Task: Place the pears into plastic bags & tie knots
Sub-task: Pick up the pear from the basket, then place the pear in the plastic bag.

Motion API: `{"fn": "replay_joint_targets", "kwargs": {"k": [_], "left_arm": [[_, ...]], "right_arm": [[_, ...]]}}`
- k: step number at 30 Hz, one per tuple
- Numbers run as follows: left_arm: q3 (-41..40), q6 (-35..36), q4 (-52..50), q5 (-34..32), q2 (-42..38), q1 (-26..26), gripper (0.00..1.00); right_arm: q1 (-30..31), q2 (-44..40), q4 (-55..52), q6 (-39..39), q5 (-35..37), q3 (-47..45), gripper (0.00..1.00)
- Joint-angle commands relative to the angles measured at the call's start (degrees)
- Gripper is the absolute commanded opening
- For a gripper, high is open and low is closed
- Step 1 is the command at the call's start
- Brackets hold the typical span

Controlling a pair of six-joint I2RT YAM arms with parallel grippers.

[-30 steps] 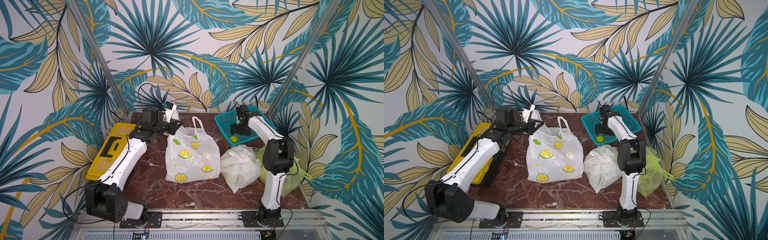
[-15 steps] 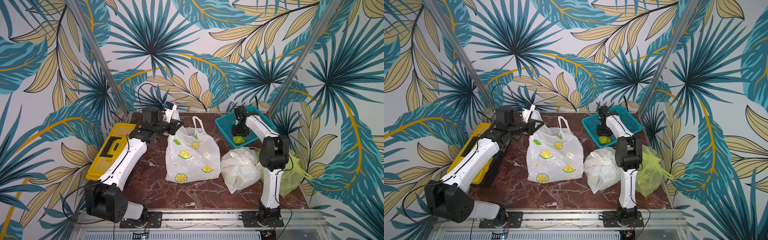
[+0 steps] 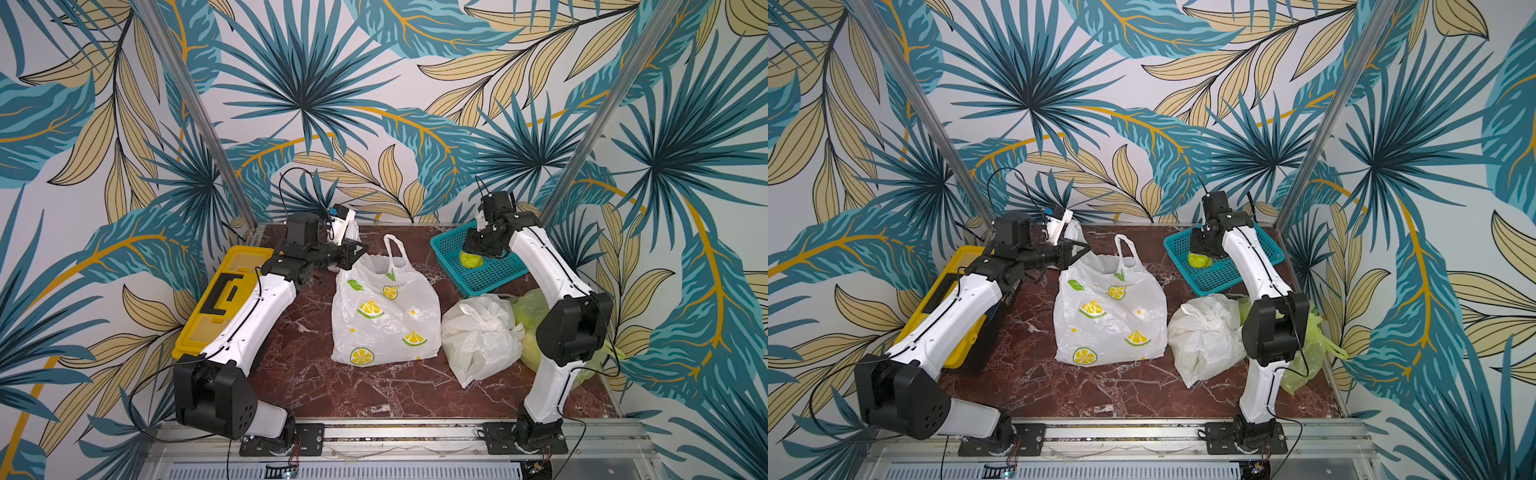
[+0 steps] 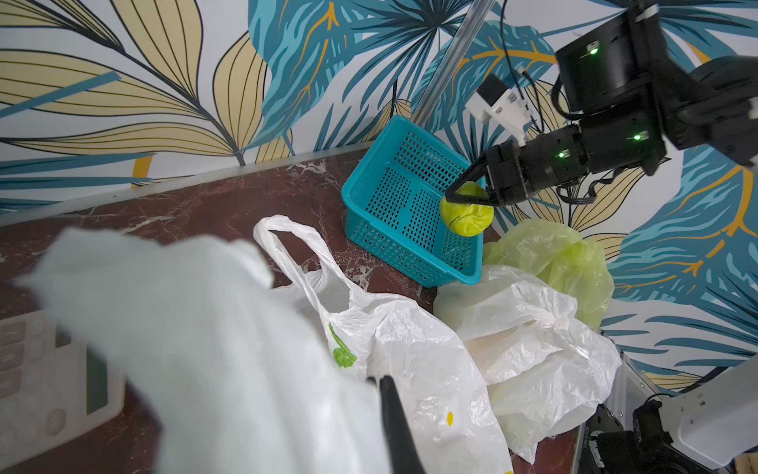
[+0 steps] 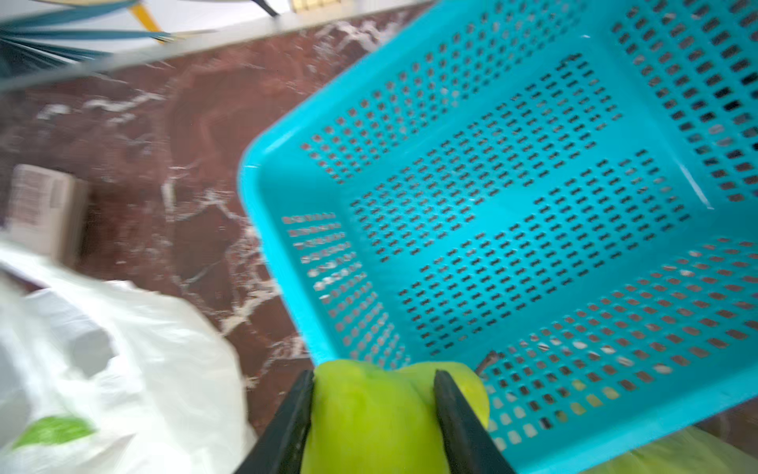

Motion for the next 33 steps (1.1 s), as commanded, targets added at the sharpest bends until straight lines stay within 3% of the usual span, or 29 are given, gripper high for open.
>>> {"fn": "replay_joint_targets", "kwargs": {"k": [1,6,9,12,16,20,25,28,31,33], "left_arm": [[1.02,0.44,0.75,0.05,0.25,-0.36,0.01],[0.71,0.99,0.71,-1.6,-0.07,-1.46,0.01],[-0.87,1.69,0.72,-2.6,-1.2,-1.54,0.01],[-2.66,3.53,0.74,-3.16,-2.5,-1.48,0.01],[-3.89,4.83,0.73,-3.62,-3.6,-1.03,0.01],[-4.68,5.65,0.73,-2.3,-4.22,-0.96,0.01],[-6.4,4.69,0.72,0.93,-4.95,-1.07,0.02],[-8.82,5.26,0.81,3.35,-6.02,-1.58,0.02],[-10.48,6.1,0.95,4.4,-6.08,-2.03,0.02],[-10.49,6.54,0.94,3.4,-6.48,-1.99,0.02]], "right_arm": [[8.27,-4.55,6.64,8.67,-7.92,-1.4,0.21],[21.16,-3.07,24.95,25.14,-6.32,-6.98,0.21],[26.58,-0.28,30.26,30.06,-1.91,-7.35,0.21],[29.42,2.27,33.72,33.14,-2.23,-8.55,0.21],[30.15,2.23,42.14,36.6,-4.29,-16.83,0.22],[30.49,4.84,34.46,32.19,-5.31,-16.0,0.35],[29.86,3.59,36.85,34.2,-2.56,-17.18,0.32],[29.28,4.24,46.01,42.27,-4.58,-16.95,0.28],[31.06,9.83,46.69,47.4,-8.91,-8.08,0.25],[33.37,11.72,43.83,46.91,-6.29,-5.97,0.25]]}}
